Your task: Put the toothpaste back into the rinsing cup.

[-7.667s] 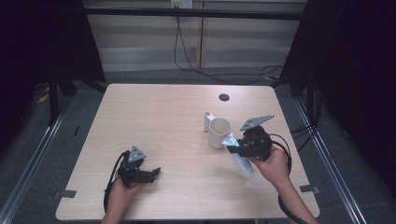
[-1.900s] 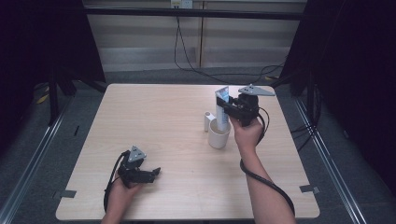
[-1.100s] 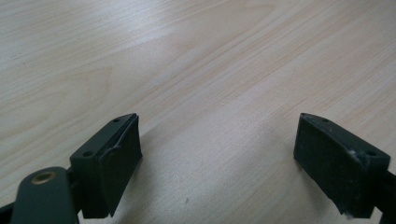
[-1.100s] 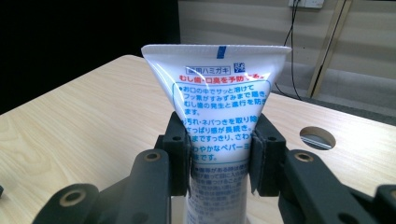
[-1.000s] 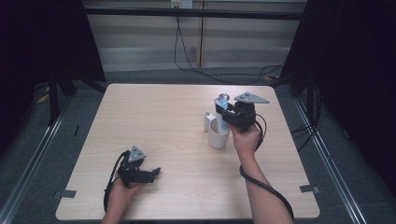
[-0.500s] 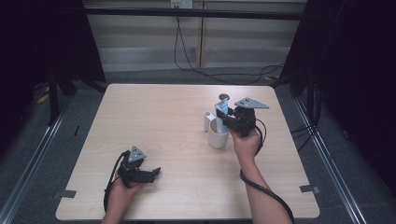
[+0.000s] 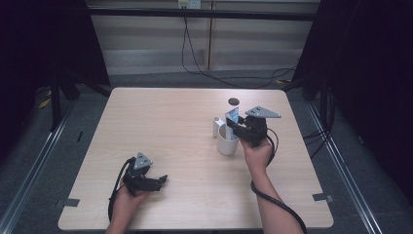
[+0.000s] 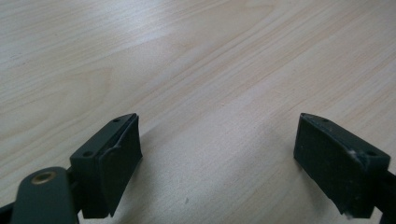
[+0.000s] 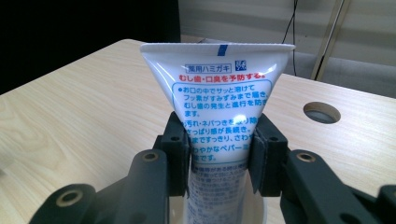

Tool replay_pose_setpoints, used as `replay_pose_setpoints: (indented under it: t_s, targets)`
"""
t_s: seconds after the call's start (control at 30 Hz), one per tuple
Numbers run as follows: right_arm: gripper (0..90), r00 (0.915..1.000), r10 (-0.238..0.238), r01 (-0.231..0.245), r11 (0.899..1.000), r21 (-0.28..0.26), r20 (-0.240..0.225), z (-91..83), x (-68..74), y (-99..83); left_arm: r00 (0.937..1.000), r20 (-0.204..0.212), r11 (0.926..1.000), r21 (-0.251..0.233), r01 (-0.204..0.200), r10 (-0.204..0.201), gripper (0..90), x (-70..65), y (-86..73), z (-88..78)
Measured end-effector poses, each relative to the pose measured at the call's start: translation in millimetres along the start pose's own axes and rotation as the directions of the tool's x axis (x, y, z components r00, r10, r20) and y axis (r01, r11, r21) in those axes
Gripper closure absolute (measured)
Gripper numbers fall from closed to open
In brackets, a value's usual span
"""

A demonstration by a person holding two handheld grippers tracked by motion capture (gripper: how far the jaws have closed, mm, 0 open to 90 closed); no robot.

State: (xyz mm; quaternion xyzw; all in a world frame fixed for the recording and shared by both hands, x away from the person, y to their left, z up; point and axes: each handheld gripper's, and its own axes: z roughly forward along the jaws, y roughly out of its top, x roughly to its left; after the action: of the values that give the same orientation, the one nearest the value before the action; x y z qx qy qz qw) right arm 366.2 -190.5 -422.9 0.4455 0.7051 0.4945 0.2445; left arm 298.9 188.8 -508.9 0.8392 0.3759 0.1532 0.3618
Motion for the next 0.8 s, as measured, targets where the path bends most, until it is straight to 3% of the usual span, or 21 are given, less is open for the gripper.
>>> replay_pose_setpoints:
  t_s: [0.8]
  targets:
    - [62.7,0.9999,-0.012,0.012,1.000,0.025,0.002,-0.5,2.1,-10.4,1.0000,0.000,1.0000,0.000,0.000,0.000,14.6,0.0,0.0,0.0]
